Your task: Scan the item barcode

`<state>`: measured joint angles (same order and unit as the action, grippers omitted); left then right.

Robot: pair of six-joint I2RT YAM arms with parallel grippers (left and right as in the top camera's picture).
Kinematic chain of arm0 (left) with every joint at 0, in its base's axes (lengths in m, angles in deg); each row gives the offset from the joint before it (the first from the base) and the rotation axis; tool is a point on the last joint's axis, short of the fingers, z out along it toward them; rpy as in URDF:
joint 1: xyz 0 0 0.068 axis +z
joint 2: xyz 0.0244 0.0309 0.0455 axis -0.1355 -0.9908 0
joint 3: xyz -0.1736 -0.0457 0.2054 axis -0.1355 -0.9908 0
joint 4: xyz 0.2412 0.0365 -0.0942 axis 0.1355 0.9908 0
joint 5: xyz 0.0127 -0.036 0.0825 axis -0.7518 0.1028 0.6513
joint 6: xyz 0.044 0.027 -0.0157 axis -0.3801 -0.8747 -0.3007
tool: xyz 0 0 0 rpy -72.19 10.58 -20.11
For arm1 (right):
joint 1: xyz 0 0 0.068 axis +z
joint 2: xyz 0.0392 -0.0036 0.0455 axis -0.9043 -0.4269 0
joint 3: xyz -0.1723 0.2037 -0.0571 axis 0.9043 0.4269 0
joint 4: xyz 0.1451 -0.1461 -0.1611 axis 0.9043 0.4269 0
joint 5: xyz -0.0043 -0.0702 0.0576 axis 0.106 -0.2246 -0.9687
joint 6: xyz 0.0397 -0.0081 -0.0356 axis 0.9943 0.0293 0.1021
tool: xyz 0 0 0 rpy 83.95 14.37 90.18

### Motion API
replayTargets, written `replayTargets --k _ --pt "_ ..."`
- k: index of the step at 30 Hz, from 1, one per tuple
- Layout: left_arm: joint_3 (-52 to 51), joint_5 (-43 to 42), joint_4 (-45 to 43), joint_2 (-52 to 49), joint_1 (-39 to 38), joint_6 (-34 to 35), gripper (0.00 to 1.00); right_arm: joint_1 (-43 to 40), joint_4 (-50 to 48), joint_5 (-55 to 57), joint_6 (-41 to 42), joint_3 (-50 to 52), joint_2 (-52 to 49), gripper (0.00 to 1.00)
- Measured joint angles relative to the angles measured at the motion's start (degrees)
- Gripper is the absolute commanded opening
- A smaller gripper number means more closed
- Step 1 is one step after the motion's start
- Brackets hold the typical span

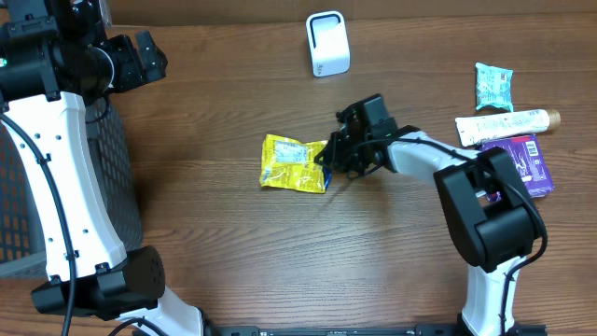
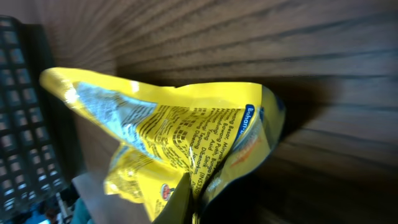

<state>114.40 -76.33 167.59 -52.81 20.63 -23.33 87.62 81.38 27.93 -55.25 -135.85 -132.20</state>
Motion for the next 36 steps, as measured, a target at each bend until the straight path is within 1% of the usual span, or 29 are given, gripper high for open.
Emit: replayTargets --k 4,11,18,20,26,30,36 --pt "0.0 0.0 0.0 0.0 0.0 0.0 0.99 -1.1 0.3 -2.2 -0.9 0.4 2.6 0.04" --pt "0.0 0.0 0.0 0.0 0.0 0.0 1.00 -1.1 0.2 -4.4 -1.5 0.5 10.7 0.04" --pt "0.0 0.0 0.0 0.0 0.0 0.0 1.00 -2.3 -0.7 -7.8 -1.7 0.5 12.5 0.04" --pt "0.0 0.0 0.0 0.0 0.0 0.0 1.00 -3.1 -1.7 -9.1 -2.8 0.6 12.5 0.04" --pt "0.0 0.0 0.0 0.0 0.0 0.0 0.99 -6.2 -8.8 -19.5 -8.7 0.7 12.5 0.04" --pt "0.0 0.0 0.0 0.0 0.0 0.0 1.00 -8.3 -9.5 -26.6 -12.0 0.7 12.5 0.04" --pt "0.0 0.0 0.0 0.0 0.0 0.0 1.00 -11.0 -9.7 -33.6 -14.7 0.1 12.5 0.04"
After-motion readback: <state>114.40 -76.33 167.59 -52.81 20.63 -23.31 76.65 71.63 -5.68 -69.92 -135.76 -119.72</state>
